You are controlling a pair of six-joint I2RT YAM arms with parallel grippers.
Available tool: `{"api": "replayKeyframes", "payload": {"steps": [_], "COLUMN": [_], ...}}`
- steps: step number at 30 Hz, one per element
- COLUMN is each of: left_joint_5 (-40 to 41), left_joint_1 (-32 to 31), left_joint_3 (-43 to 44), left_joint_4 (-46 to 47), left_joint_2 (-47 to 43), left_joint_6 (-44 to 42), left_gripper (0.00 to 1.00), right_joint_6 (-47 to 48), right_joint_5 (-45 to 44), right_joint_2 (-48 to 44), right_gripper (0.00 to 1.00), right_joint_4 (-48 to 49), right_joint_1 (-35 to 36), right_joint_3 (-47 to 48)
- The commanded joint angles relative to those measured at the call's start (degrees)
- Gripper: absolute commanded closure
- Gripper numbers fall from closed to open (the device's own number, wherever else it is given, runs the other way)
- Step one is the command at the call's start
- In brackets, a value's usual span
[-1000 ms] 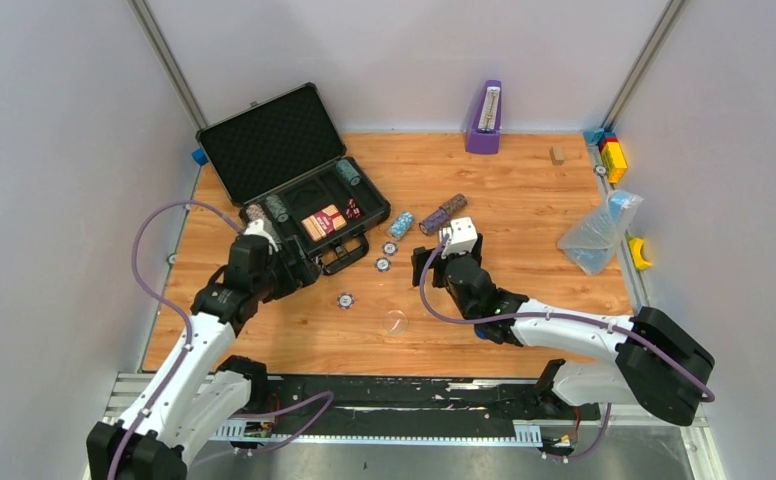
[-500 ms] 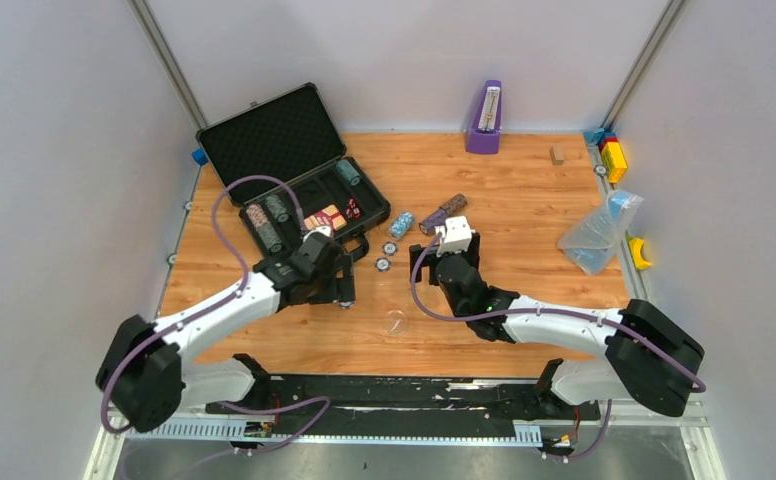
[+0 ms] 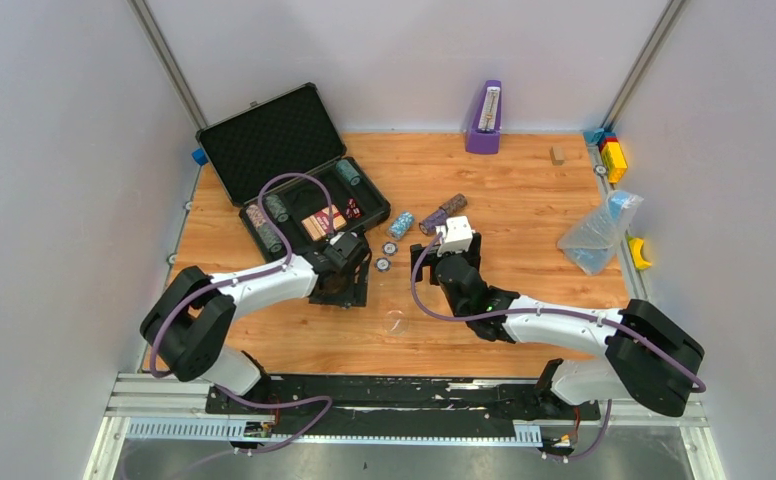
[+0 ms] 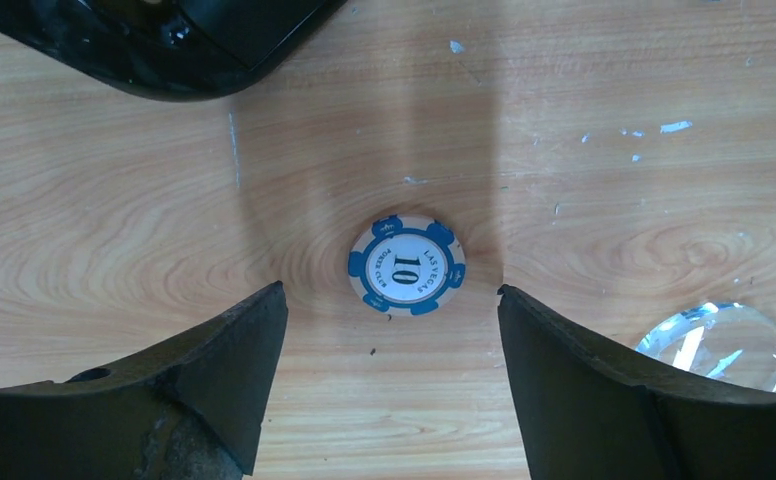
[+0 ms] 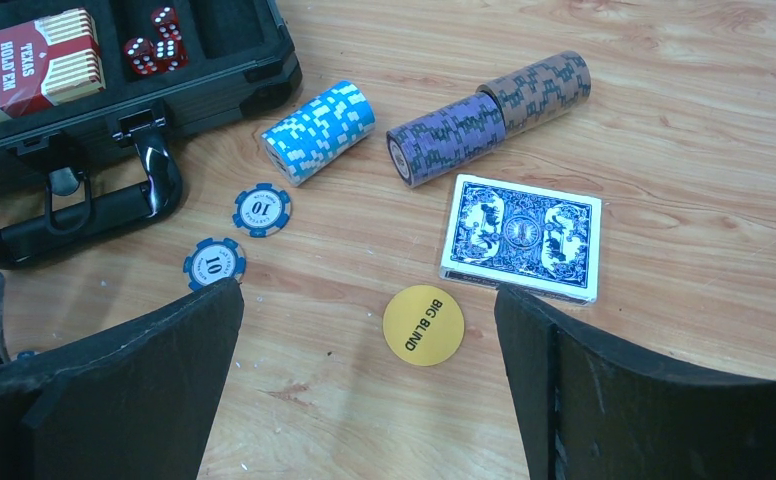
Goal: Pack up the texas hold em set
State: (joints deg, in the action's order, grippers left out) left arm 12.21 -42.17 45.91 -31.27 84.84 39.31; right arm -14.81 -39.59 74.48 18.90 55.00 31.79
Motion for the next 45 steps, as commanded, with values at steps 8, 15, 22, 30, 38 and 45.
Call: {"api": "replayKeyframes", "payload": {"steps": [8,15,22,30,38,45], "left_joint_5": [3.6,4.4,1.9,-0.8,-2.3,-1.7], "left_joint_1": [-0.6,-0.7,-0.7,-0.6,-0.7,-0.7], "left_joint_3": [5.0,5.3,4.9,2.0,0.3,0.8], "left_joint_4": [-2.0,-3.5,-2.1,0.3,2.3,1.7], "left_joint_2": [4.4,4.7,6.5,5.4,5.8,6.5], "left_joint_6": [0.8,1.1,0.6,1.7,2.5,2.3], "left_gripper": [0.29,0.33,0.42,0.47,0.57,0.89], "right_joint_6": [0.2,0.2,0.2,0.1,0.0,-0.1], "right_joint_5": [-1.1,-0.8,-1.1,-1.0,-1.1,-1.2], "right_joint_2": [-2.3,-2.1,-2.1,-2.3,-2.6,-2.8], "right_gripper": [0.01,0.01,0.01,0.02,0.02,0.02], "right_joint_4": [0.5,0.5,0.4,0.3,-0.1,-0.1], "right_joint_1": [0.2,0.3,0.2,0.2,0.2,0.2], "right_joint_3": [0.8,0.8,0.8,0.8,0.8,0.8]}}
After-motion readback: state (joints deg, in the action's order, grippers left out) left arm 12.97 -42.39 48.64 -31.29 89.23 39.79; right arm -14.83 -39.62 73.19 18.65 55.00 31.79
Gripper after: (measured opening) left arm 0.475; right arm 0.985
